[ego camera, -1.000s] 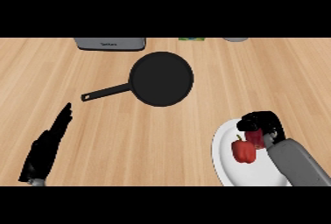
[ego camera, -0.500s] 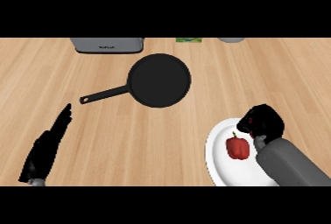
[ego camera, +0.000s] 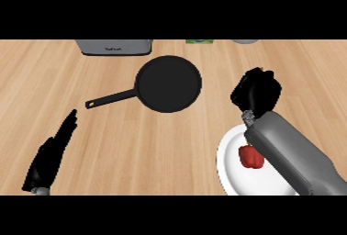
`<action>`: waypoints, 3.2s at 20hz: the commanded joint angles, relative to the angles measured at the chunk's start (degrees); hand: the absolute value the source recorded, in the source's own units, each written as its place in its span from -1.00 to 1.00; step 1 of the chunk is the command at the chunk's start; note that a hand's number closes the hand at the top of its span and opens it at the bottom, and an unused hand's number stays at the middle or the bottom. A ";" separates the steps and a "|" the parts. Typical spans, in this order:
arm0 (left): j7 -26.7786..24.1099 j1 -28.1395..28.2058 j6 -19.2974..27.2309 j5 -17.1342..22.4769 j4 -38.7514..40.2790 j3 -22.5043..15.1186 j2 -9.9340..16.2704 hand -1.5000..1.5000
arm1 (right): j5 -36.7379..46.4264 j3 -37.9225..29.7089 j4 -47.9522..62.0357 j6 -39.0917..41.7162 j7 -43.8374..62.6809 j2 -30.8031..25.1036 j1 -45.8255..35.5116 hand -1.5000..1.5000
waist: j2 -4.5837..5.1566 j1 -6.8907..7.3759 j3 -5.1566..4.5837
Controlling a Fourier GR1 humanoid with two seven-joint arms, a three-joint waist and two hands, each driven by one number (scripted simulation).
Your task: Pick the pear from the plate and place it in the pan
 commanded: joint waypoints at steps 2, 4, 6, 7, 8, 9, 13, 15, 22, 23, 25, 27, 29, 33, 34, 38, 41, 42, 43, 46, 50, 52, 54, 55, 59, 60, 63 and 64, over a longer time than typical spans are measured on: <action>1.93 -0.71 0.33 -0.37 -2.29 -0.53 -0.34 0.00 | 8.21 -6.97 3.81 5.92 14.04 9.29 -9.95 1.00 | 0.96 0.88 0.55; -0.68 -0.80 1.21 -1.23 -0.13 -1.12 -1.75 0.00 | 12.30 -9.44 7.29 5.17 14.05 13.63 -11.73 1.00 | 1.54 0.94 0.54; -1.71 -0.44 0.39 -0.68 -0.23 -0.35 -0.85 0.00 | 15.04 -12.89 11.04 3.47 14.05 17.18 -14.52 1.00 | 1.90 2.08 0.57; -0.29 -1.49 1.33 -1.38 -1.41 -1.12 -1.80 0.00 | 16.14 -14.35 12.64 2.74 14.05 18.73 -14.93 1.00 | 2.00 2.00 0.64; -1.88 -0.70 -0.56 0.19 -0.15 -0.29 -0.90 0.00 | 17.32 -16.17 13.78 2.08 14.05 19.55 -15.29 1.00 | 2.08 1.93 0.61; 0.97 -1.05 -0.62 -0.06 -2.82 -1.27 -1.06 0.00 | 16.75 -17.91 15.39 -0.26 14.04 19.92 -15.80 1.00 | 2.30 2.63 0.74; 0.19 -3.13 -1.22 -0.41 -1.86 -1.05 -0.74 0.00 | 15.50 -23.05 23.34 -3.88 10.82 20.53 -19.51 1.00 | 3.22 4.23 0.75; -0.31 -4.19 -1.90 -0.25 -0.49 -1.03 -0.67 0.00 | 14.70 -25.41 27.45 -7.00 8.35 20.58 -19.25 1.00 | 3.82 4.89 0.74; -0.12 -4.28 -0.61 -2.23 -1.33 -3.44 -2.82 0.00 | 7.20 -34.38 41.49 -4.85 -4.85 20.65 -22.12 1.00 | 4.38 6.44 0.84; 0.20 -6.03 -1.69 -0.76 -0.35 -1.76 -1.97 0.00 | 4.24 -35.91 40.74 -9.24 -7.11 20.65 -20.39 1.00 | 4.51 6.36 0.88; 0.02 -5.31 -0.91 -1.57 -0.51 -2.93 -2.99 0.00 | -0.92 -41.29 36.05 -17.19 -7.02 20.66 -18.43 1.00 | 4.57 6.06 1.09; -0.86 -6.85 -0.74 -2.63 0.56 -3.23 -2.96 0.00 | -5.07 -43.08 37.50 -18.75 -8.98 20.67 -18.41 -1.00 | 5.00 7.48 1.05; -0.34 -5.43 -2.51 -0.78 -0.59 -2.60 -2.03 0.00 | -7.19 -46.27 37.84 -21.09 -11.97 20.67 -19.46 -1.00 | 4.84 7.72 1.03; 0.07 -7.54 -2.50 -1.49 0.60 -2.97 -2.40 0.00 | -7.13 -45.44 37.74 -31.75 -18.08 20.67 -20.51 -1.00 | 4.83 8.03 0.93; -0.43 -6.47 -2.53 -1.10 -0.31 -1.63 -1.21 0.00 | -5.73 -46.83 37.30 -33.62 -21.02 20.60 -19.15 -1.00 | 4.71 7.01 0.94; -0.48 -5.83 -1.95 -1.56 -0.27 -2.76 -2.59 0.00 | -3.60 -46.60 37.85 -44.93 -22.92 20.67 -19.50 -1.00 | 4.34 7.06 0.87; -1.01 -6.70 -1.31 -1.54 2.29 -1.62 -2.92 0.00 | -2.11 -48.19 39.11 -51.62 -22.69 20.67 -19.98 -1.00 | 4.03 5.40 0.76; -1.19 -4.84 -1.39 -1.98 0.02 -2.38 -2.59 0.00 | -1.39 -48.90 39.46 -54.93 -22.45 20.67 -19.06 -1.00 | 3.69 5.78 0.79; -0.70 -6.01 -1.40 -1.88 1.41 -0.77 -1.52 0.00 | -0.96 -50.14 38.99 -56.02 -22.33 20.56 -19.87 -1.00 | 3.50 4.42 0.76; -1.27 -3.52 -1.45 -1.24 0.48 -0.48 -1.65 0.00 | 0.16 -52.95 38.65 -60.53 -22.08 20.67 -17.31 -1.00 | 2.87 3.63 0.74; -2.90 0.35 -1.13 -1.68 -1.25 -0.54 -1.55 0.00 | 1.90 -52.27 32.99 -60.76 -22.58 20.67 -12.13 -1.00 | 1.88 3.12 0.74; -1.49 -1.82 -0.76 -1.65 1.30 0.04 -2.22 0.00 | 2.10 -49.26 30.71 -60.84 -22.07 20.67 -7.95 -1.00 | 1.57 1.60 0.70; -0.41 -0.35 -1.64 -1.12 -0.07 0.25 -1.44 0.00 | 2.73 -45.95 28.25 -60.90 -21.61 20.68 -4.08 -1.00 | 1.07 1.11 0.69; 0.00 0.04 -1.09 -1.62 -2.44 -0.49 -1.96 0.00 | 2.93 -44.49 26.55 -60.93 -21.40 20.68 -1.76 -1.00 | 1.14 1.47 0.72; 0.40 0.26 -0.44 -1.59 -1.00 0.36 -2.28 0.00 | 3.85 -39.66 23.79 -61.01 -18.43 20.68 2.51 -1.00 | 0.69 0.73 0.60; -0.09 0.19 -1.15 -1.43 0.07 0.65 -1.77 0.00 | 3.53 -38.54 20.89 -61.03 -18.04 20.68 5.78 -1.00 | 0.78 0.11 0.62; 0.56 1.59 -0.01 -1.52 -3.54 0.86 -2.05 0.00 | 3.62 -34.38 15.52 -61.06 -17.60 20.68 13.26 -1.00 | 0.26 -0.56 0.66; -0.95 1.69 -0.72 -1.00 0.33 1.76 -1.70 0.00 | 3.62 -32.72 14.71 -61.07 -17.09 20.68 13.56 -1.00 | 0.21 -1.52 0.49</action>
